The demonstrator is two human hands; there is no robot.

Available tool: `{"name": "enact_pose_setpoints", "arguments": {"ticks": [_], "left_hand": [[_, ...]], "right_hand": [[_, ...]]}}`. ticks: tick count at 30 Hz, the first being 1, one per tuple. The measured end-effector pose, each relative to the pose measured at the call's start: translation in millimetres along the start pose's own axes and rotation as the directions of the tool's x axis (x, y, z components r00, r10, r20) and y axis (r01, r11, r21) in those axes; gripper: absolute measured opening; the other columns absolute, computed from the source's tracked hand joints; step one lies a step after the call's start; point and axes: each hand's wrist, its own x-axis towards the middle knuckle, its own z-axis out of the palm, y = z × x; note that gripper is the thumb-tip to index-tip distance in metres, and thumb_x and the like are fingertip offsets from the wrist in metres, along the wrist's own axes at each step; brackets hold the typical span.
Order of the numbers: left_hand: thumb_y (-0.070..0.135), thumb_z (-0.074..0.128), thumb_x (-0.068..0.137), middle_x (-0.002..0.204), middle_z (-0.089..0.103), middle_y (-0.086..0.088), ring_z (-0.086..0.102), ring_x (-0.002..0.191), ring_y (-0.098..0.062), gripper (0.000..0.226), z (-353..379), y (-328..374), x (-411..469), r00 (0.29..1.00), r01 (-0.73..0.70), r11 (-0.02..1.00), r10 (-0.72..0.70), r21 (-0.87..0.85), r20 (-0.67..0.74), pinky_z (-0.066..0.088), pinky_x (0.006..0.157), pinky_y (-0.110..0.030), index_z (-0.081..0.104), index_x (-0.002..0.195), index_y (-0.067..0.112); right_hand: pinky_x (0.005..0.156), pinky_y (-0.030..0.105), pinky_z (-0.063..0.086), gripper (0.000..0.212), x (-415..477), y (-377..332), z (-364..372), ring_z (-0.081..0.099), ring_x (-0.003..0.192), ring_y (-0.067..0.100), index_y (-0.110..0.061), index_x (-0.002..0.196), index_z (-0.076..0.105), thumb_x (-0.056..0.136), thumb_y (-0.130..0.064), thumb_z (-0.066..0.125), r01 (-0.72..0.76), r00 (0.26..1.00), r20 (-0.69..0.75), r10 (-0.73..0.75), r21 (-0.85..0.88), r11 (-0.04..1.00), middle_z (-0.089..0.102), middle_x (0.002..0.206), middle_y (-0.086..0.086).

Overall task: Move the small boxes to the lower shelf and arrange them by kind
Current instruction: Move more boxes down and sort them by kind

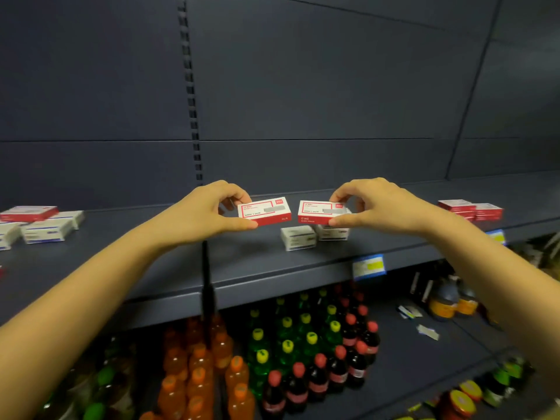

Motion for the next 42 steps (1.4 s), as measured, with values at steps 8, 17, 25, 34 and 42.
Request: {"name": "enact_pose_setpoints", "arguments": {"ticks": [8,17,25,34,42], "left_hand": [[0.028,0.068,0.078,0.109,0.055,0.005,0.052,0.087,-0.005,0.032,84.0,73.0,60.4,0.996,-0.077,0.997,0.078,-0.019,0.040,0.041,0.068,-0.010,0.055,0.106,0.022],[0.029,0.067,0.078,0.107,0.054,0.004,0.049,0.088,-0.009,0.035,156.1,133.1,149.8,0.974,-0.179,0.984,0.175,0.022,0.142,0.040,0.070,-0.011,0.055,0.109,0.018],[0.034,0.067,0.078,0.111,0.056,0.000,0.051,0.094,-0.014,0.039,212.3,168.2,233.8,0.966,-0.208,0.976,0.195,0.060,0.172,0.043,0.077,-0.023,0.057,0.111,0.016],[0.036,0.067,0.078,0.110,0.056,-0.001,0.051,0.096,-0.016,0.037,265.3,183.1,297.7,0.977,-0.141,0.984,0.120,0.109,0.174,0.038,0.068,-0.017,0.057,0.108,0.019],[0.033,0.068,0.078,0.110,0.058,0.001,0.055,0.101,-0.017,0.034,291.6,195.5,306.4,0.985,0.052,0.996,-0.063,0.067,0.160,0.049,0.088,-0.033,0.056,0.107,0.020]], "right_hand": [[0.068,0.025,0.038,0.038,-53.5,114.8,-25.0,0.049,0.077,0.002,-0.031,0.112,0.056,0.079,-0.048,0.064,-0.067,0.998,-0.016,0.067,-0.023,0.997,0.056,0.109,-0.012],[0.078,0.034,0.047,0.037,-93.9,233.0,-46.3,0.049,0.085,0.006,-0.030,0.110,0.055,0.079,-0.047,0.064,-0.255,0.966,-0.031,0.255,-0.001,0.967,0.050,0.105,-0.014],[0.082,0.043,0.051,0.043,-84.9,334.1,-63.6,0.055,0.091,0.013,-0.031,0.115,0.054,0.077,-0.049,0.064,-0.329,0.944,-0.020,0.330,0.032,0.944,0.056,0.111,-0.011],[0.078,0.039,0.049,0.033,-43.7,423.1,-66.7,0.054,0.081,0.008,-0.041,0.104,0.054,0.075,-0.054,0.062,-0.219,0.976,-0.001,0.219,0.046,0.975,0.058,0.107,-0.017],[0.067,0.023,0.040,0.039,-8.9,469.2,-65.3,0.052,0.077,0.003,-0.039,0.110,0.054,0.076,-0.055,0.059,-0.004,0.999,0.051,0.000,0.088,0.996,0.056,0.108,-0.021]]}}
